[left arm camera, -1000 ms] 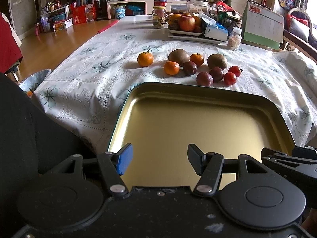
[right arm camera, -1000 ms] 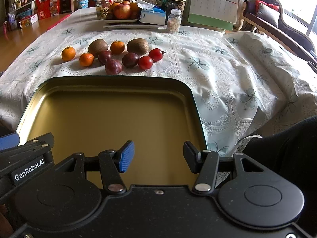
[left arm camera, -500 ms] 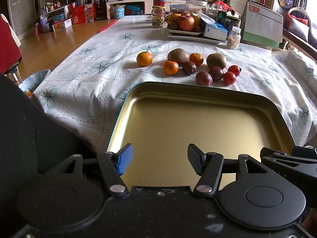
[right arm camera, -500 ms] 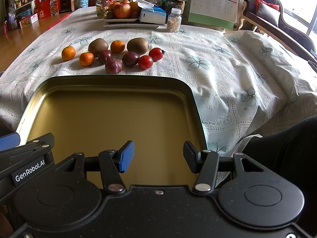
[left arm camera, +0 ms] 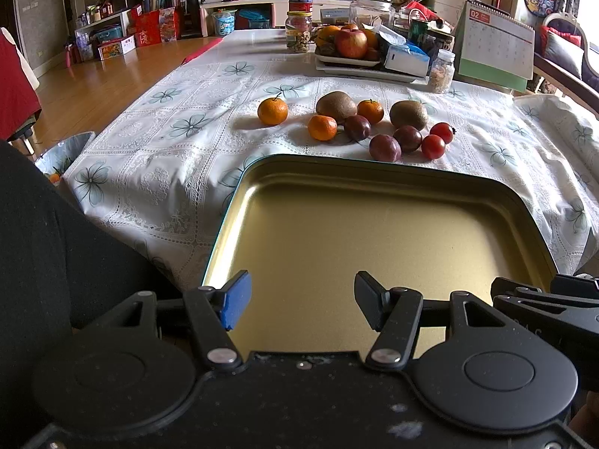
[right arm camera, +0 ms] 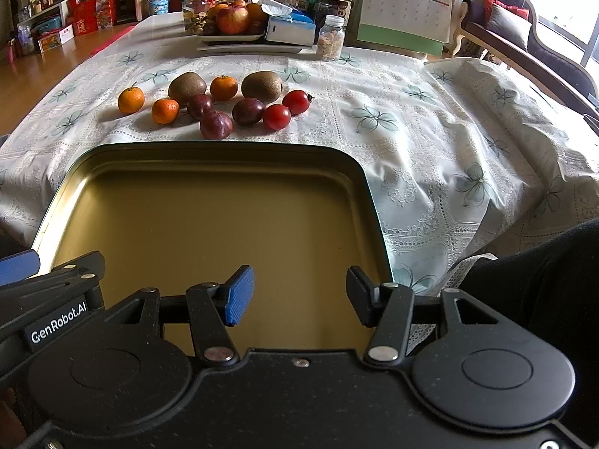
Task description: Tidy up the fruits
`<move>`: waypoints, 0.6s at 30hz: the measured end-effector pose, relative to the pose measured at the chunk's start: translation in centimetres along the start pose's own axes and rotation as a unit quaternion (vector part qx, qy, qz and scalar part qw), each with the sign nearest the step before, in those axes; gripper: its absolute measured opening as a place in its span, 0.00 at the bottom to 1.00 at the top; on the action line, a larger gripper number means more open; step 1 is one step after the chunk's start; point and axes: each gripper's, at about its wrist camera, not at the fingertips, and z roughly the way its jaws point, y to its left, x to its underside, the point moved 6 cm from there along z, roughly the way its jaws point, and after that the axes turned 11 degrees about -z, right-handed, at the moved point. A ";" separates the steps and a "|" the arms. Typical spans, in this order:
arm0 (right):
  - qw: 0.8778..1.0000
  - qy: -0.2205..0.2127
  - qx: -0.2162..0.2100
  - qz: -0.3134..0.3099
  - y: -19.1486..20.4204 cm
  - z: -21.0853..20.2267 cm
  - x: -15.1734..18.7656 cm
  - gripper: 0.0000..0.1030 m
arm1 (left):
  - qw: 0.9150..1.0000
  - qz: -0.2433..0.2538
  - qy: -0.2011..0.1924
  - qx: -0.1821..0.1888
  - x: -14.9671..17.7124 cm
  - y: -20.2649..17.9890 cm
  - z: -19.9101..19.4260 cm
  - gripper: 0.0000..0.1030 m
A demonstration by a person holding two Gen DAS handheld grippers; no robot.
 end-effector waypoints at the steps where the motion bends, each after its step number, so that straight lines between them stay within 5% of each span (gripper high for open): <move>1: 1.000 0.000 -0.001 0.000 0.0 0.0 0.0 0.58 | 1.000 0.000 0.000 0.000 0.0 0.0 0.0 0.61; 18: 0.997 0.054 -0.049 -0.007 -0.3 0.4 -0.6 0.58 | 1.000 -0.004 0.008 -0.019 -0.7 0.2 -0.1 0.61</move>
